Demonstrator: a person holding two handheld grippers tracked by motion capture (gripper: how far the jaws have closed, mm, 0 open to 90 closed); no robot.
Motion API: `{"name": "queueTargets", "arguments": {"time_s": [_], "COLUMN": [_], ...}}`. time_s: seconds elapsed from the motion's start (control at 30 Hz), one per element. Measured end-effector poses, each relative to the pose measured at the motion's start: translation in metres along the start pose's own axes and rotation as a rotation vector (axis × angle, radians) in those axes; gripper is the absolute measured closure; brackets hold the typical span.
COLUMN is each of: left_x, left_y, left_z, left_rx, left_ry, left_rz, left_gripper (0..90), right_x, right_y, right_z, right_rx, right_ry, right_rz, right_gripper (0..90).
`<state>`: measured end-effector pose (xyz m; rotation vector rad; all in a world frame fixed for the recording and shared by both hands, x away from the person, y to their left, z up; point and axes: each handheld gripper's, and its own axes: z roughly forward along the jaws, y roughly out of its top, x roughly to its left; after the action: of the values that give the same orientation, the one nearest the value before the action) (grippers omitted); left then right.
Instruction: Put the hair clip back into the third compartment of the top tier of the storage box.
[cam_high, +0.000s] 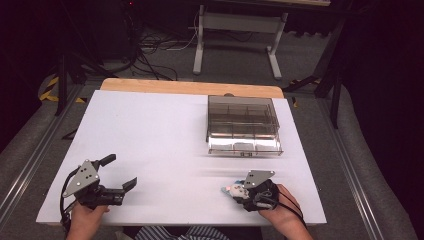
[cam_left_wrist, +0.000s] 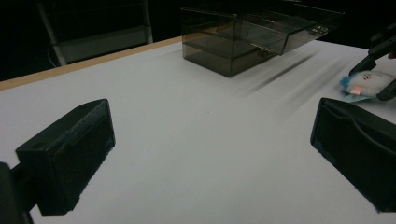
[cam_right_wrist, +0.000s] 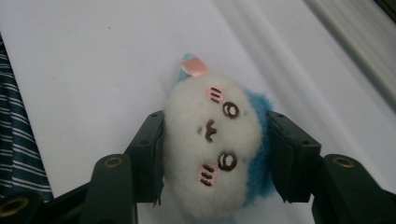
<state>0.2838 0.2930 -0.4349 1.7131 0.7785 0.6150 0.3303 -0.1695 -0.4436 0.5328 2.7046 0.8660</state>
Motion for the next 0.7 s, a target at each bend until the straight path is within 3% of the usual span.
{"name": "queueTargets", "arguments": {"time_s": [0.33,0.7], "left_x": [0.0,0.0], "left_y": [0.0,0.0], "left_z": [0.0,0.0], "left_rx": [0.002,0.0], "left_ry": [0.0,0.001], "left_rz": [0.0,0.004], "left_gripper": [0.7,0.7], "right_x": [0.0,-0.001], "right_y": [0.001,0.002], "right_z": [-0.005,-0.016], "right_rx": [-0.022,-0.086], "right_ry": [-0.004,-0.05], "right_rz": [-0.002,0.001], "right_gripper": [44.7,44.7]}}
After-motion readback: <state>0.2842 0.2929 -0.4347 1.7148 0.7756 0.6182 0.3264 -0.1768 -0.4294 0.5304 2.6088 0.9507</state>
